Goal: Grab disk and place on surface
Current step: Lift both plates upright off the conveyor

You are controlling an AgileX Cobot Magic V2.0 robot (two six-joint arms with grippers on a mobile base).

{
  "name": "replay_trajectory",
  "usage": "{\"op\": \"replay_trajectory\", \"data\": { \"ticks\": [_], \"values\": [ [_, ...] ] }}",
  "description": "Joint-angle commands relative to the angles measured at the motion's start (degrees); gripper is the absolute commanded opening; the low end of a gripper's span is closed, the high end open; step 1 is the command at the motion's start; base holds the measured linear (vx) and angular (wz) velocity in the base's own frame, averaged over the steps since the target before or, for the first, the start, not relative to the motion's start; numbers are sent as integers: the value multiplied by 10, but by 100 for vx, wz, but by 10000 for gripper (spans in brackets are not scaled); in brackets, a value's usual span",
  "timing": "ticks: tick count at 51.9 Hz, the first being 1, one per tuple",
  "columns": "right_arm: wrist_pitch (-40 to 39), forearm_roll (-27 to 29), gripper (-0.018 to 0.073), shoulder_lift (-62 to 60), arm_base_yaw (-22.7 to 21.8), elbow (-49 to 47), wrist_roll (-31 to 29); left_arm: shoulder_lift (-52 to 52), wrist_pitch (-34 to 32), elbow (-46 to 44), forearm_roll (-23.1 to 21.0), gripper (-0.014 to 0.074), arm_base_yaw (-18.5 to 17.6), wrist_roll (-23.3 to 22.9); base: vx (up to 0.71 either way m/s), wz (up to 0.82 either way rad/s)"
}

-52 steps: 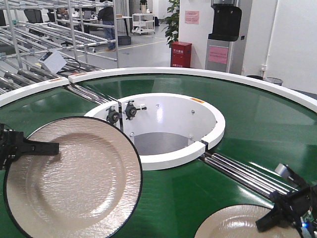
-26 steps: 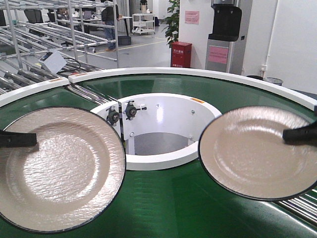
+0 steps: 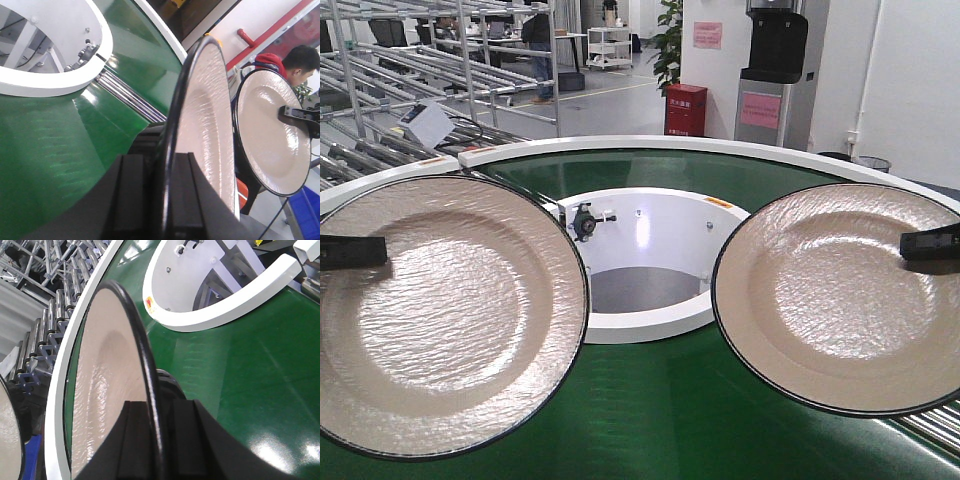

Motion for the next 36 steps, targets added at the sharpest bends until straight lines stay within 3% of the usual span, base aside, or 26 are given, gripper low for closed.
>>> {"op": "replay_trajectory", "data": {
  "ticks": [1, 36],
  "values": [
    [15, 79, -9, -26, 0, -17, 5, -27, -7, -19, -82, -8, -3, -9, 0, 0],
    [14, 80, -9, -26, 0, -17, 5, -27, -4, -19, -82, -8, -3, -9, 0, 0]
  ]
}}
